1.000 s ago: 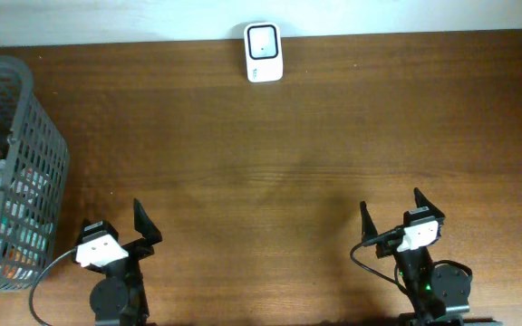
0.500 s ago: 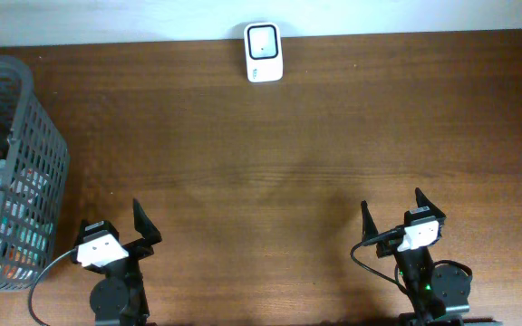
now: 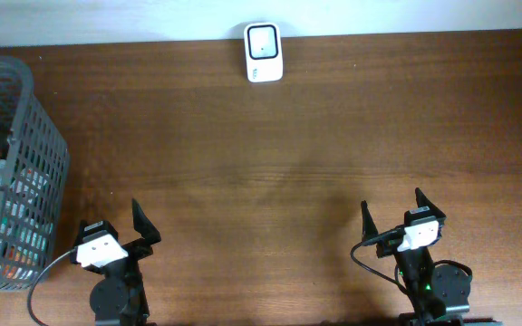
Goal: Scan the item barcode
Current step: 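Raise the left gripper and swing it over the grey basket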
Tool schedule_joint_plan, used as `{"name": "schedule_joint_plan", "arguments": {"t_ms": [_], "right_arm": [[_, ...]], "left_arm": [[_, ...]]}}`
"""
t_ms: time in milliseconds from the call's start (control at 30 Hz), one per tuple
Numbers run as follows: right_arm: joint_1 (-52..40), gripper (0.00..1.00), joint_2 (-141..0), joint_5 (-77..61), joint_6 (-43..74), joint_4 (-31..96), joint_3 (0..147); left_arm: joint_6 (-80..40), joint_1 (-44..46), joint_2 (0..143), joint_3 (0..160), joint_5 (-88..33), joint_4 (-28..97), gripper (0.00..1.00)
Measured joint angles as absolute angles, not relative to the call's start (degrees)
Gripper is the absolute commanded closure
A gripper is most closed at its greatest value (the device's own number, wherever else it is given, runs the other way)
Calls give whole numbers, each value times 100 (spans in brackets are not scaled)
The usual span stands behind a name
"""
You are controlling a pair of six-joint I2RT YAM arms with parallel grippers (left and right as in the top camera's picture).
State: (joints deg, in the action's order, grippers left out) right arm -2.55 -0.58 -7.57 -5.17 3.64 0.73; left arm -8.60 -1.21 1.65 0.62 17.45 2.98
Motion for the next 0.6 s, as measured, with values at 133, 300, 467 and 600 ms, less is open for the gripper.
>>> {"name": "schedule_joint_plan", "arguments": {"t_ms": [133, 300, 467, 600], "right_arm": [[-255, 2, -58, -757, -517, 366, 73], [-255, 2, -69, -740, -519, 368, 73], [-255, 2, -93, -740, -519, 368, 73], [-255, 2, -102, -738, -519, 375, 73]], "left_arm": [[-858, -121, 169, 62, 1789, 169, 2], [-156, -121, 493, 626, 1315, 471, 2], [263, -121, 2611, 2880, 628, 1127, 1], [316, -121, 4447, 4967, 272, 2617, 2]]}}
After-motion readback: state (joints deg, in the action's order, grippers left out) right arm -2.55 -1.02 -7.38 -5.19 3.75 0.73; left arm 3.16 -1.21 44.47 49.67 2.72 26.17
